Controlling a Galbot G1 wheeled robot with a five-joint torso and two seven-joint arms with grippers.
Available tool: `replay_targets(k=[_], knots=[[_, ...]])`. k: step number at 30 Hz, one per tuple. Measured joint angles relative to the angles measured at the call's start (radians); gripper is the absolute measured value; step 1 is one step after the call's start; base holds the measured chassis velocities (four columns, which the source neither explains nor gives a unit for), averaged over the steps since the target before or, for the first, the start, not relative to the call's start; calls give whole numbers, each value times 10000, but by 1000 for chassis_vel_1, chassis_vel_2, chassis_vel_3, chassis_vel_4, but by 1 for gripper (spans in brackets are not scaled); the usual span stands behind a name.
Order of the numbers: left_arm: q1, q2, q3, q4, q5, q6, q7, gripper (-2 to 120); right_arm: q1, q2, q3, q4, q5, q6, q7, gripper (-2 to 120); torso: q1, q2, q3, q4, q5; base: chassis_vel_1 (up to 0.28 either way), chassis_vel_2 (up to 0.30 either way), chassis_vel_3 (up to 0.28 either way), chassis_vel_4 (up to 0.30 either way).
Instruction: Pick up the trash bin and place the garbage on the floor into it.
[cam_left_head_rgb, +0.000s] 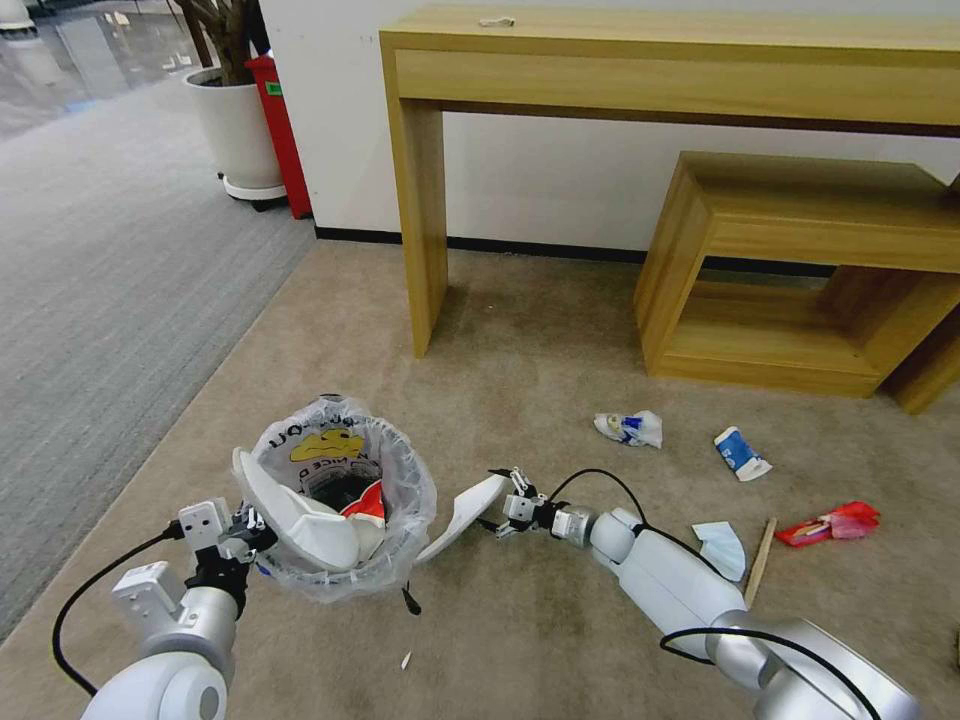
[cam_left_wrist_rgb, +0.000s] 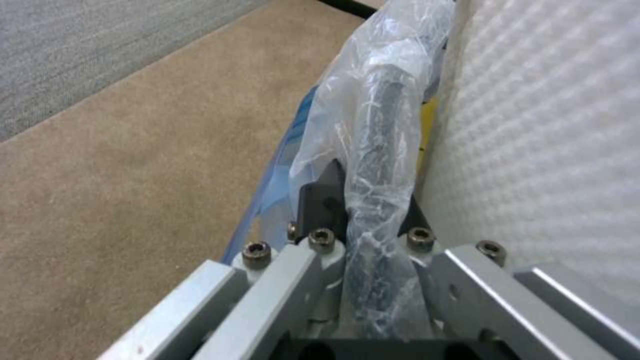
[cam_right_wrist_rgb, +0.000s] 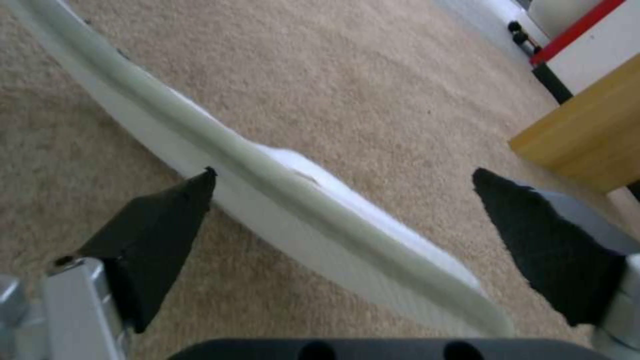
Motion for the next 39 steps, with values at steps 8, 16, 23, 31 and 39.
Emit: replay_targets(k=[8, 16, 23, 31, 39], knots=[[-47, -46, 41, 45, 53, -10, 0, 3, 16, 44, -67, -96, 173, 59, -67, 68, 0, 0, 0, 0, 0, 0, 0, 0, 0], [-21, -75, 59, 11, 88, -13, 0, 3, -11, 56, -93, -97, 372, 145, -258, 41, 0, 0, -1, -1, 0, 0, 0, 0, 0], [22, -114, 78, -39, 196, -54, -2, 3, -71, 44, -98, -80, 598, 207, -607, 19, 0, 0, -1, 1, 2, 0, 0, 0, 0], [34, -115, 82, -80, 204, -63, -4, 3, -102, 5, -86, -48, 951, 322, -1053, 6, 0, 0, -1, 0, 2, 0, 0, 0, 0], [52, -113, 85, -101, 208, -69, -6, 3, -164, -19, -136, 19, 1418, 356, -1217, 0, 0, 0, -1, 1, 1, 0, 0, 0, 0]])
